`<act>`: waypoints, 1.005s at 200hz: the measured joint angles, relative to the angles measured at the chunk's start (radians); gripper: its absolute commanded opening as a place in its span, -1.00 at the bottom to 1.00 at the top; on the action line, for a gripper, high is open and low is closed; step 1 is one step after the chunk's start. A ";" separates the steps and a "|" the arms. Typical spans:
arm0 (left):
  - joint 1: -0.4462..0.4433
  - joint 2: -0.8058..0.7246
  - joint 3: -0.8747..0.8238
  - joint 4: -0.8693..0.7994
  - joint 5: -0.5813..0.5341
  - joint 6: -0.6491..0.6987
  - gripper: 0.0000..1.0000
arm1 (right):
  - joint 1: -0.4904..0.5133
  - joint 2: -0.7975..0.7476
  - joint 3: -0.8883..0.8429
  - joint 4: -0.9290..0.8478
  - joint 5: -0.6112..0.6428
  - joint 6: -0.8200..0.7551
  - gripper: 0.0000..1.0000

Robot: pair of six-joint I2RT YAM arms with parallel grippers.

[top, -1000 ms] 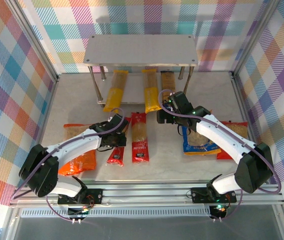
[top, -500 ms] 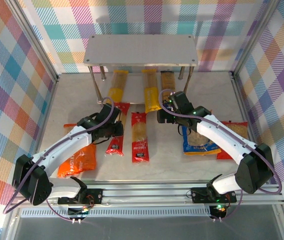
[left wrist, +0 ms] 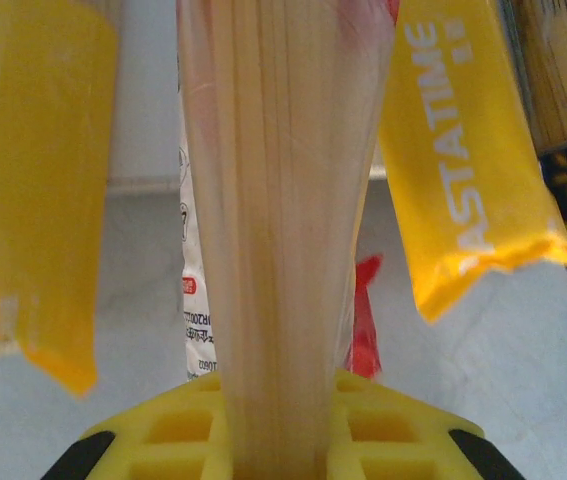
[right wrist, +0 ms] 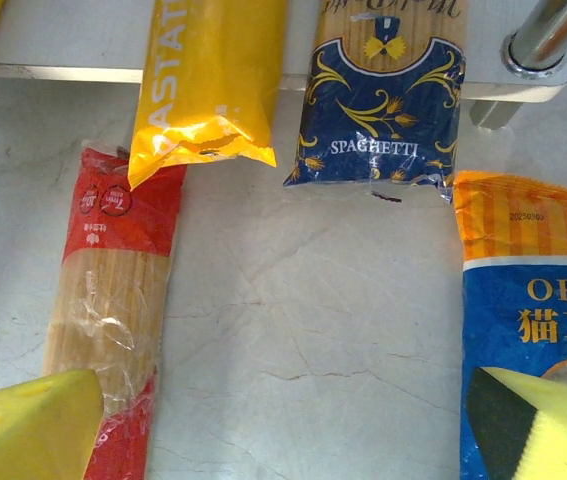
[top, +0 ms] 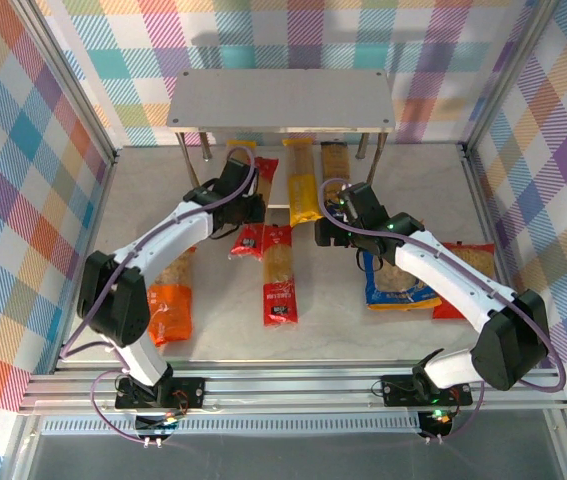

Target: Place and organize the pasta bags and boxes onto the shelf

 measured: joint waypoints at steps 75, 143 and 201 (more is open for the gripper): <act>0.071 0.236 0.215 0.048 -0.008 0.046 -1.00 | 0.000 -0.002 0.000 -0.006 0.009 0.000 0.88; 0.097 0.340 0.273 0.095 -0.035 0.057 -1.00 | 0.000 -0.001 0.000 -0.007 0.020 0.000 0.89; 0.097 0.413 0.377 0.095 -0.054 0.064 -1.00 | 0.000 0.010 0.000 -0.008 0.022 -0.001 0.89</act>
